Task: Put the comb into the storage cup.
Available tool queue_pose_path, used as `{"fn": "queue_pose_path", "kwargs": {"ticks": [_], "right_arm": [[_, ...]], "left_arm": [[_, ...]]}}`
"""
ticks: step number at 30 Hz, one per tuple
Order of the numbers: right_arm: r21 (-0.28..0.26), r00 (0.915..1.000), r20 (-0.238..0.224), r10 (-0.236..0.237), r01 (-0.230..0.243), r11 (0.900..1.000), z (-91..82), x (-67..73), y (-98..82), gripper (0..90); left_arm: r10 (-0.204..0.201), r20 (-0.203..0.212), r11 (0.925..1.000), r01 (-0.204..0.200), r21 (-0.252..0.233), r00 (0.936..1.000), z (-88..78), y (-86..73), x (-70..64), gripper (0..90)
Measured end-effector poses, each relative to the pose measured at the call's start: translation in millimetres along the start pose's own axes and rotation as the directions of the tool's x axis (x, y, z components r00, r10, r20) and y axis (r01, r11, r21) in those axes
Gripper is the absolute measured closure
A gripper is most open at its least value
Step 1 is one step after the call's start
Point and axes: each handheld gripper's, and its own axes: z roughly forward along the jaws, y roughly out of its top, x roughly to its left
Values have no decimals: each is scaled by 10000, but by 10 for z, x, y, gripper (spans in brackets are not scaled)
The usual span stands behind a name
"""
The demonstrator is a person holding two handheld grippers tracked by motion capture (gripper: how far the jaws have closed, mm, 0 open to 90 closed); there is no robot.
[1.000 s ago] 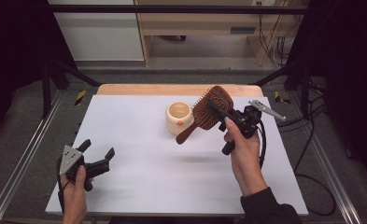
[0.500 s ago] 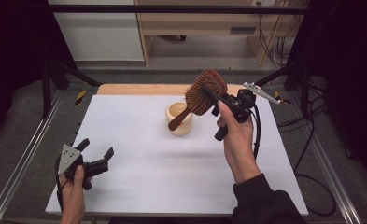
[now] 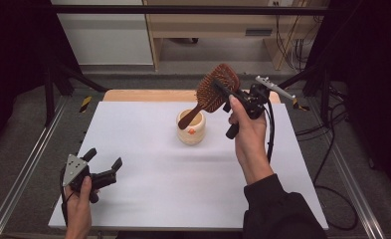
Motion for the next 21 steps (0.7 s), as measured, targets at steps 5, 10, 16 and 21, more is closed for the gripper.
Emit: {"fn": "queue_pose_path", "kwargs": {"ticks": [5, 10, 16, 21], "right_arm": [[-63, 9998, 150, -92, 93, 9999, 80, -9, 92, 524], [-17, 9996, 192, -195, 196, 9998, 150, -1, 113, 524], [-76, 9994, 246, -224, 226, 9997, 177, -14, 129, 524], [-71, 9992, 342, -183, 185, 9998, 197, -38, 130, 524]], "left_arm": [[-103, -24, 9999, 103, -36, 9999, -4, 0, 14, 17], [-28, 6, 10000, 28, -20, 10000, 2, -1, -3, 17], [-28, 5, 10000, 28, -29, 10000, 1, 0, -7, 17], [-39, -23, 10000, 39, -32, 10000, -1, 0, 2, 18]]}}
